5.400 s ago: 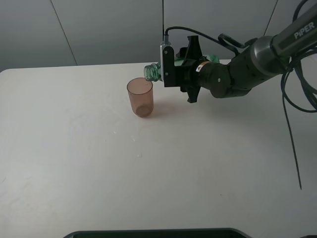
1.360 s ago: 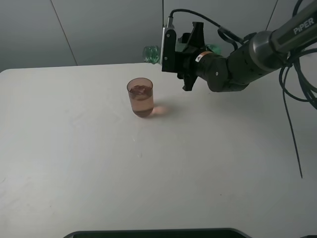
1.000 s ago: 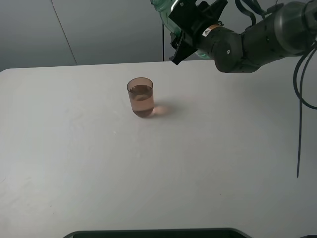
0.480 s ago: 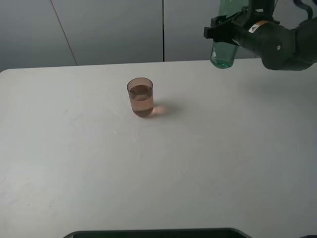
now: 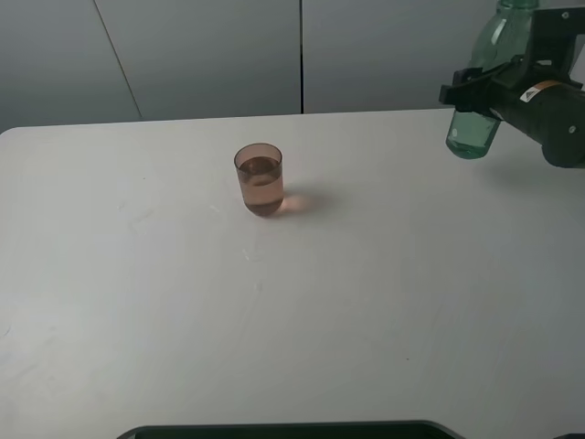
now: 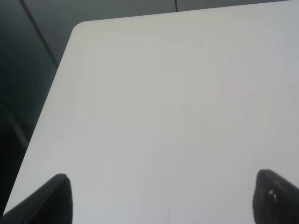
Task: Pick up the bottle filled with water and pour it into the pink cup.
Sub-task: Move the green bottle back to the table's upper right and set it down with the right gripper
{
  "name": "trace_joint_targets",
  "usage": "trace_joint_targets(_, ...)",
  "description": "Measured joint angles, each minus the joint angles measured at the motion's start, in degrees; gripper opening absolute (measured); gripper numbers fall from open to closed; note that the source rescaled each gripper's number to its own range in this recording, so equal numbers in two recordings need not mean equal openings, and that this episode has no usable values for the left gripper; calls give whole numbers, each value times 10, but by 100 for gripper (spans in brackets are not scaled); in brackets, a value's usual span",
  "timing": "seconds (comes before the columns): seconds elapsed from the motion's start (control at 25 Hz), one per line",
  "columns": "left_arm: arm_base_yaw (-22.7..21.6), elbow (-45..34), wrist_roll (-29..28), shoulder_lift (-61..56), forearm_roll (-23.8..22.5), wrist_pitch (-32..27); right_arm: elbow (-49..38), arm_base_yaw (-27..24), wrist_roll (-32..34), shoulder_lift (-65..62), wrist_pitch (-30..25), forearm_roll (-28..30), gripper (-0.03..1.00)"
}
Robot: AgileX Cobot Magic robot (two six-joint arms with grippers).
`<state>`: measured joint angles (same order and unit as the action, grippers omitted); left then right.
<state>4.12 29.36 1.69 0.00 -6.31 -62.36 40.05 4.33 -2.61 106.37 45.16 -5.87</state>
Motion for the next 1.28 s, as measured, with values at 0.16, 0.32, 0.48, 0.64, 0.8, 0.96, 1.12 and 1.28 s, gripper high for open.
trace_joint_targets(0.16, 0, 0, 0, 0, 0, 0, -16, -29, 4, 29, 50, 8, 0)
trace_joint_targets(0.32, 0, 0, 0, 0, 0, 0, -20, -43, 6, 58, 76, 9, 0)
trace_joint_targets(0.48, 0, 0, 0, 0, 0, 0, -20, -45, 21, 95, 106, 14, 0)
trace_joint_targets(0.64, 0, 0, 0, 0, 0, 0, -20, -45, 26, 115, 129, 21, 0)
trace_joint_targets(0.8, 0, 0, 0, 0, 0, 0, -20, -45, 29, 119, 138, 22, 0)
trace_joint_targets(0.96, 0, 0, 0, 0, 0, 0, -20, -45, 29, 120, 139, 22, 0)
trace_joint_targets(1.12, 0, 0, 0, 0, 0, 0, -20, -45, 29, 120, 147, 24, 64)
trace_joint_targets(1.28, 0, 0, 0, 0, 0, 0, -20, -43, 29, 118, 146, 24, 99)
